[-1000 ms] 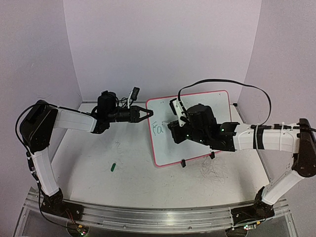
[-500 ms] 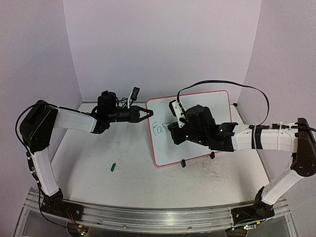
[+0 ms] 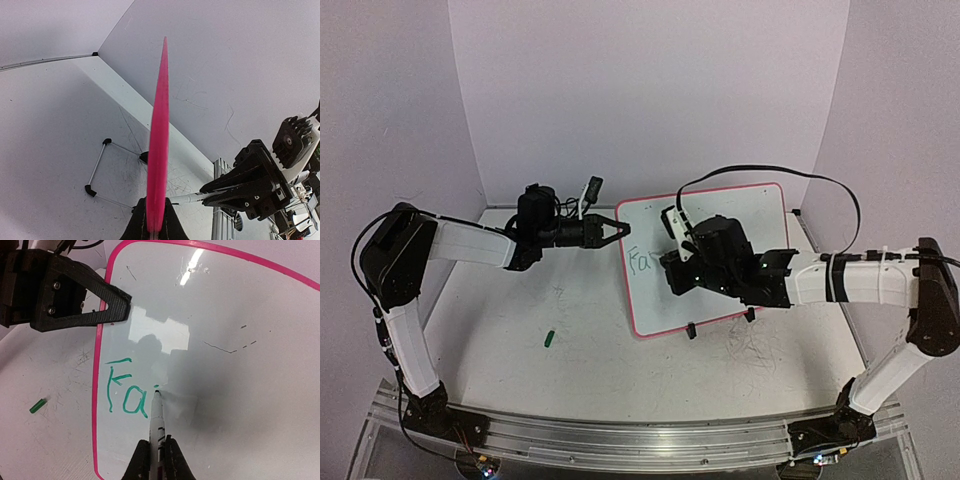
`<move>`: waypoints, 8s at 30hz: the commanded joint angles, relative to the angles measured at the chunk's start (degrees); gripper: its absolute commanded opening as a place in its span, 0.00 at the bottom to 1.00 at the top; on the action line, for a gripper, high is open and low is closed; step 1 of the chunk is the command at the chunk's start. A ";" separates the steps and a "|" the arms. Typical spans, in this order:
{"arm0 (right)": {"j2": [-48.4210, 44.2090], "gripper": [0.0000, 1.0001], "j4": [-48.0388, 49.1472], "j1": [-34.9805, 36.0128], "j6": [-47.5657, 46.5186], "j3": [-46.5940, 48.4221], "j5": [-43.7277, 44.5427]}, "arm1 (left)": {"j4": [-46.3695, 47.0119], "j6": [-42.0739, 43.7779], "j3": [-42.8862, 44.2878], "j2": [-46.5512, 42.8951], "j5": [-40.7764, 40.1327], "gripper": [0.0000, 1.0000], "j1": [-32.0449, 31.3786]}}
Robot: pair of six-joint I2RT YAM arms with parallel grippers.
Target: Write a sentence on the whiteboard
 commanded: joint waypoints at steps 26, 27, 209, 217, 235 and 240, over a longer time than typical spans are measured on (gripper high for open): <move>0.00 0.00 -1.89 -0.03 2.58 -2.06 1.57 | -2.16 0.62 2.97 0.58 -0.32 0.00 -0.54; -0.17 0.00 -1.98 -0.06 2.69 -2.28 1.48 | -2.15 0.62 2.97 0.60 -0.32 0.00 -0.54; -1.99 0.00 1.42 -3.02 3.75 -1.68 2.15 | -2.78 1.49 2.54 -0.26 0.11 0.00 -0.94; -3.16 0.00 0.28 -3.02 4.78 -4.31 1.57 | -2.73 1.58 2.44 -0.17 0.19 0.00 -0.89; -5.44 0.00 -0.65 -2.88 6.95 -8.36 -0.48 | -2.75 1.67 2.25 -0.34 0.21 0.00 -0.98; -5.51 0.00 -0.68 -2.89 7.05 -7.96 0.15 | -2.73 1.59 2.21 -0.35 0.19 0.00 -0.98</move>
